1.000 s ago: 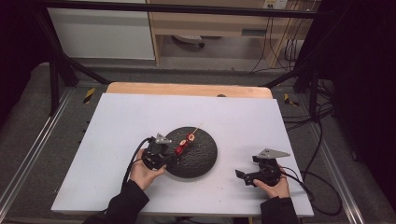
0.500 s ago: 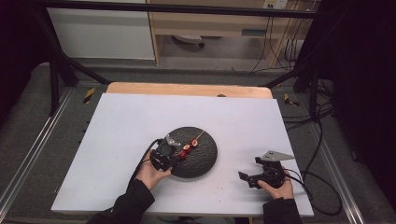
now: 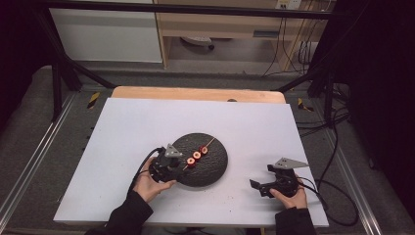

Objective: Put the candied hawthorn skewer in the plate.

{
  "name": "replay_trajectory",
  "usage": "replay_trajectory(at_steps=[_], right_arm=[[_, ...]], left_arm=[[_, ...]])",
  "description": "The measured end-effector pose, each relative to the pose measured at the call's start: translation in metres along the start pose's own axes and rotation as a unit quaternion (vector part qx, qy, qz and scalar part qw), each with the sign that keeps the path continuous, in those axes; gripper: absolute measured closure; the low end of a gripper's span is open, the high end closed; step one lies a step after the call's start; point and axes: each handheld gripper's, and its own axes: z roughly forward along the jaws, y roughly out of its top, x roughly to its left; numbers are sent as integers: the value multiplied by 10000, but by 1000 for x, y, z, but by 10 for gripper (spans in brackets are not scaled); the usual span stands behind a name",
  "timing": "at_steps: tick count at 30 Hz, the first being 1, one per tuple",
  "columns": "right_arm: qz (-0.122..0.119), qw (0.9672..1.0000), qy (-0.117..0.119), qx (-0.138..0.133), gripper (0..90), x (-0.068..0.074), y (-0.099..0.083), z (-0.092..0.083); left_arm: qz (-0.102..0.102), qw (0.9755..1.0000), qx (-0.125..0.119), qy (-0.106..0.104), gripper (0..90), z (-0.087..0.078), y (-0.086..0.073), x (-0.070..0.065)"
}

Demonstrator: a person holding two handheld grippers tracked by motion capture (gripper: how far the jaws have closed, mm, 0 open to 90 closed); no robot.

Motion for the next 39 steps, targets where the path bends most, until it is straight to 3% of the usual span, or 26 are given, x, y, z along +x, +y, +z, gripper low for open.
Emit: replay_trajectory(at_steps=[6,10,21,31,39], right_arm=[[23,10000,2,-1,9,0,0,0],[19,10000,0,10,9,0,0,0],[33,10000,8,37,6,1,0,-1],[-73,9999,74,82,5,2,-2,-2],[-108,9998,153,67,5,3,-3,-3]], left_arm=[[-6,9991,-393,-172,244,-23,-16,16],[102,9988,-477,-75,157,-36,-31,27],[-222,9971,-719,117,97,-61,-80,56],[-478,9944,-915,227,90,-67,-117,71],[-524,9947,-852,221,90,-65,-125,76]])
